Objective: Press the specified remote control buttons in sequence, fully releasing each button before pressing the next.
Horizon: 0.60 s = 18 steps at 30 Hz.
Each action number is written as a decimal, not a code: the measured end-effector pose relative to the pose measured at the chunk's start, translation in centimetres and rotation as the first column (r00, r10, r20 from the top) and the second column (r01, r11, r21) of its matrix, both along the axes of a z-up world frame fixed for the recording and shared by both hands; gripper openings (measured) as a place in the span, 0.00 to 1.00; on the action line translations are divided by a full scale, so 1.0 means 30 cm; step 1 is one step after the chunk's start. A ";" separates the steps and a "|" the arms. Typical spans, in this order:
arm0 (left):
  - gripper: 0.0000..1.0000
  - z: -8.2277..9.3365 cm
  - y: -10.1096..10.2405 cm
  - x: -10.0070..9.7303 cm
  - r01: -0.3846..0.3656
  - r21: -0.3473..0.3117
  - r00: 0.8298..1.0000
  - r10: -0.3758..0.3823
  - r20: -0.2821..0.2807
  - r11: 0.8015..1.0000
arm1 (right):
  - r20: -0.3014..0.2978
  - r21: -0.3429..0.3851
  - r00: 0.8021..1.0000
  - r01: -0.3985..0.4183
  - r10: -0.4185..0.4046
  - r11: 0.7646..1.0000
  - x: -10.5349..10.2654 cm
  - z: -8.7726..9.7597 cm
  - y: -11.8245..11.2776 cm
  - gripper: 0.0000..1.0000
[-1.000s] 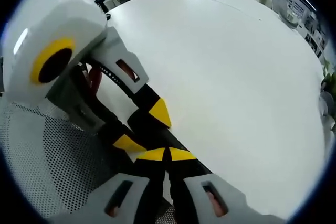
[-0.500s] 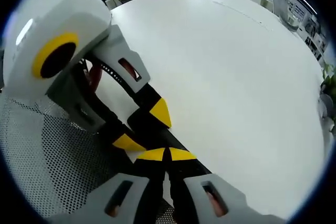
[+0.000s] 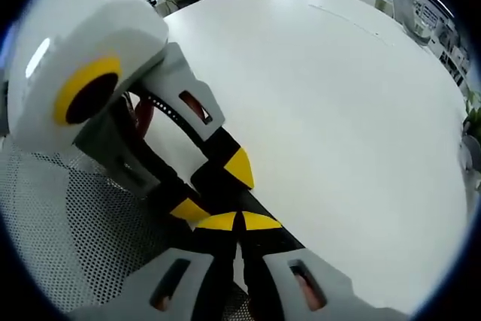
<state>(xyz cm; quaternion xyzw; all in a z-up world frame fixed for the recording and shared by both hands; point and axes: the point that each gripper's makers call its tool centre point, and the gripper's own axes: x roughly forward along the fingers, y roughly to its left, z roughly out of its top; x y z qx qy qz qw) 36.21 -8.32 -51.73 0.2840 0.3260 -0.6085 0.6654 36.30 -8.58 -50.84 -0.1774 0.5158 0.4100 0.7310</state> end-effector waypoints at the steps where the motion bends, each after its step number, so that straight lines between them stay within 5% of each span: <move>1: 0.25 0.000 0.000 0.000 0.000 0.000 1.000 0.000 0.000 1.000 | 0.002 -0.004 1.000 -0.006 0.006 1.000 -0.001 -0.005 0.002 0.00; 9: 0.24 0.000 0.000 0.001 -0.003 -0.002 1.000 0.003 -0.007 1.000 | 0.032 -0.022 0.999 -0.037 0.038 0.999 0.002 -0.008 0.002 0.00; 18: 0.24 0.000 0.000 0.000 0.001 0.001 1.000 -0.001 -0.005 1.000 | -0.013 0.002 1.000 0.015 -0.015 1.000 0.002 -0.003 0.001 0.00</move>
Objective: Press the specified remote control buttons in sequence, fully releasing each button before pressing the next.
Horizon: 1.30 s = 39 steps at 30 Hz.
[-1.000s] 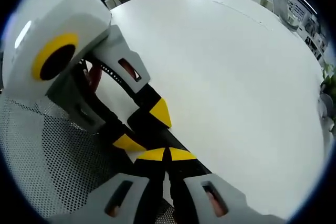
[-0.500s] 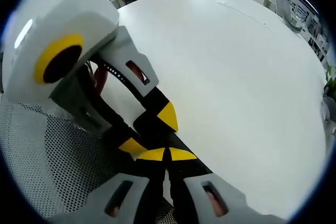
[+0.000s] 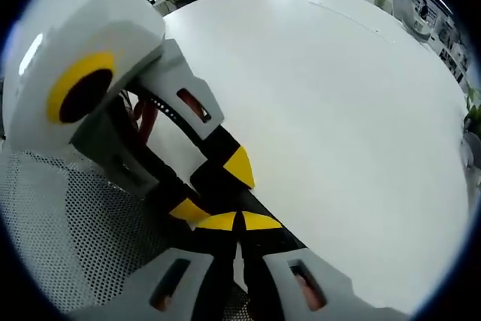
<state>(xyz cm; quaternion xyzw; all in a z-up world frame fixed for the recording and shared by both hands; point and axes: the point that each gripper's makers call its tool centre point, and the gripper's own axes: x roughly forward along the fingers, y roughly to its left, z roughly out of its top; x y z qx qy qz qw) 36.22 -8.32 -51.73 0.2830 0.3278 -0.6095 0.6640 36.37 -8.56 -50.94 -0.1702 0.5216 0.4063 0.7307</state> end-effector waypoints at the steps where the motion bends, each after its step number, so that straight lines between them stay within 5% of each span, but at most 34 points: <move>1: 0.24 0.000 0.000 0.000 0.000 0.000 1.000 0.000 0.000 1.000 | 0.005 -0.005 1.000 -0.006 0.006 1.000 -0.001 0.000 0.001 0.00; 6: 0.24 0.000 0.000 0.000 -0.003 0.001 1.000 0.003 0.000 1.000 | 0.026 -0.021 0.999 -0.041 0.042 0.999 -0.001 -0.004 0.003 0.00; 32: 0.25 -0.001 0.000 0.001 -0.003 0.001 1.000 0.003 0.006 1.000 | -0.019 0.030 0.999 0.041 -0.040 0.999 0.002 -0.002 -0.003 0.00; 39: 0.25 -0.001 -0.008 0.003 -0.002 -0.015 1.000 0.002 0.011 1.000 | 0.051 -0.018 0.998 -0.030 0.031 0.999 -0.001 -0.002 0.005 0.00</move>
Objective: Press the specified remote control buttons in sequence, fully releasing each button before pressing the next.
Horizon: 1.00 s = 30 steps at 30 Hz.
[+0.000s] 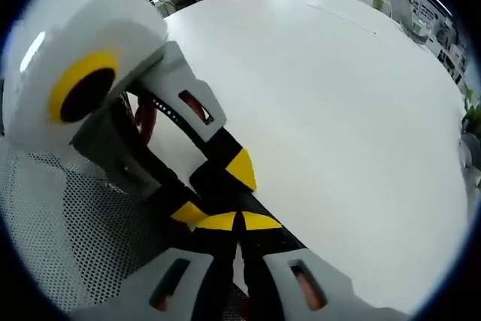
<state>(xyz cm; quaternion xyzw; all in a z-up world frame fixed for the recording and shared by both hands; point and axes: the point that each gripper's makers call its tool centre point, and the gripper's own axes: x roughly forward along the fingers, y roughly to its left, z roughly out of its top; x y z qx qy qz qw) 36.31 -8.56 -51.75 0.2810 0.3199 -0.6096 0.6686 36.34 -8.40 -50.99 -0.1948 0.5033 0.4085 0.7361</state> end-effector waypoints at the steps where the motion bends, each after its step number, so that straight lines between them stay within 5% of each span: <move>1: 0.25 -0.001 0.000 0.000 0.003 0.002 1.000 -0.003 0.001 1.000 | 0.004 -0.006 1.000 -0.012 0.012 1.000 0.000 -0.001 0.001 0.00; 10: 0.25 0.000 -0.001 0.001 0.010 0.014 1.000 -0.010 0.002 1.000 | -0.051 -0.006 0.999 -0.014 0.014 1.000 0.006 -0.001 -0.003 0.00; 30: 0.24 0.001 -0.002 0.002 -0.012 0.018 1.000 0.012 -0.009 1.000 | 0.046 -0.032 0.998 -0.046 0.048 0.998 0.004 0.002 -0.001 0.00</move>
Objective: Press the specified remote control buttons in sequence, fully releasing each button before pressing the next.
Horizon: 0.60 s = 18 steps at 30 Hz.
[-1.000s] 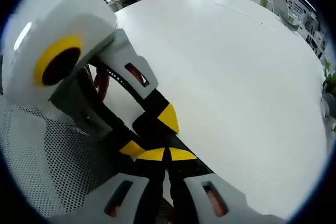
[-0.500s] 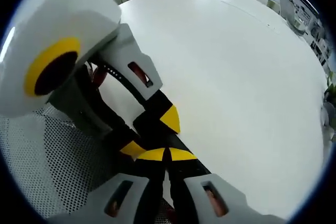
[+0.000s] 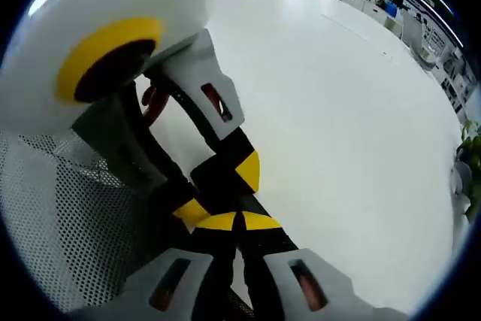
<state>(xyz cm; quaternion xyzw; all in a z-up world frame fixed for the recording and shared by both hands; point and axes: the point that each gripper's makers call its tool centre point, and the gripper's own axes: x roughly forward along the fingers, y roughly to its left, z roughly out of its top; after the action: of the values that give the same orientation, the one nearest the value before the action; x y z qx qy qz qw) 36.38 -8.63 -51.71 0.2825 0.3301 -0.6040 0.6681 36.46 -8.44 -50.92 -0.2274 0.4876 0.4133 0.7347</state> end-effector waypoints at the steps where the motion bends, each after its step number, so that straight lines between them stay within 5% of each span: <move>1: 0.24 0.000 0.000 -0.001 0.003 0.003 1.000 -0.003 0.001 1.000 | -0.013 0.014 1.000 0.021 -0.021 1.000 0.003 -0.002 -0.003 0.00; 9: 0.24 -0.002 0.000 0.000 0.011 0.011 1.000 -0.011 0.002 1.000 | -0.083 0.083 0.994 0.076 -0.069 0.994 -0.003 0.003 -0.015 0.00; 14: 0.24 -0.003 0.000 0.000 0.008 0.008 1.000 -0.008 -0.002 1.000 | -0.023 0.120 0.994 0.107 -0.105 0.987 0.021 0.067 -0.055 0.04; 18: 0.24 -0.002 0.000 -0.001 0.005 0.005 1.000 -0.005 -0.003 1.000 | 0.042 0.217 0.978 0.192 -0.206 0.957 0.056 0.196 -0.099 0.05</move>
<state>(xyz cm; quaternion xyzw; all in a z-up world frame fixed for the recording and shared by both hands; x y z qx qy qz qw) 36.36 -8.65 -51.76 0.2841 0.3317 -0.6055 0.6653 38.13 -11.41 -45.03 -0.1106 0.4374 0.3795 0.8077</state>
